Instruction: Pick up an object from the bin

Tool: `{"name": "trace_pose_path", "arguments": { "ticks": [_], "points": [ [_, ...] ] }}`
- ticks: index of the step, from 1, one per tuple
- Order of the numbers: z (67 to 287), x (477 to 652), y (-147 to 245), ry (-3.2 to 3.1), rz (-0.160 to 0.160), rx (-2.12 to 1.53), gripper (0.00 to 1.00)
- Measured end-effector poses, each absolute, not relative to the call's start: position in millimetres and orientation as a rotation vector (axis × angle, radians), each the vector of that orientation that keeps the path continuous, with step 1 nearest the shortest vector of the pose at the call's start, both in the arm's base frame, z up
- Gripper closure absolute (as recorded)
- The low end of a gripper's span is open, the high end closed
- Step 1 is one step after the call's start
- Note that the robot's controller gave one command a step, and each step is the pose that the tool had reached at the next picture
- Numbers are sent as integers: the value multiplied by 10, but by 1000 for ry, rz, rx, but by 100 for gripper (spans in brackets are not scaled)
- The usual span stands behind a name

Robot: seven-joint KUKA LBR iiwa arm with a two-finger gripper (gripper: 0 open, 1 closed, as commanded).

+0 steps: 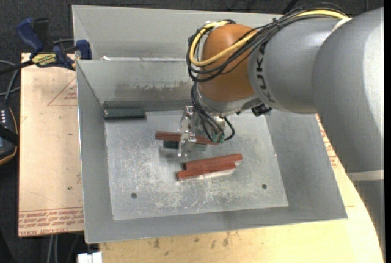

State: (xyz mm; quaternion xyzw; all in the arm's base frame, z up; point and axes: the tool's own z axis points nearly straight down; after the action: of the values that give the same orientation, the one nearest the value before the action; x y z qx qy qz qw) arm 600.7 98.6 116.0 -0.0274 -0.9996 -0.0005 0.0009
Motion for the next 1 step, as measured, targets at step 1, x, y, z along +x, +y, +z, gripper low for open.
{"name": "trace_pose_path", "arguments": {
  "ticks": [1],
  "points": [
    [1366, 6007, 986, -3139, -2, -86, 100]
  ]
}}
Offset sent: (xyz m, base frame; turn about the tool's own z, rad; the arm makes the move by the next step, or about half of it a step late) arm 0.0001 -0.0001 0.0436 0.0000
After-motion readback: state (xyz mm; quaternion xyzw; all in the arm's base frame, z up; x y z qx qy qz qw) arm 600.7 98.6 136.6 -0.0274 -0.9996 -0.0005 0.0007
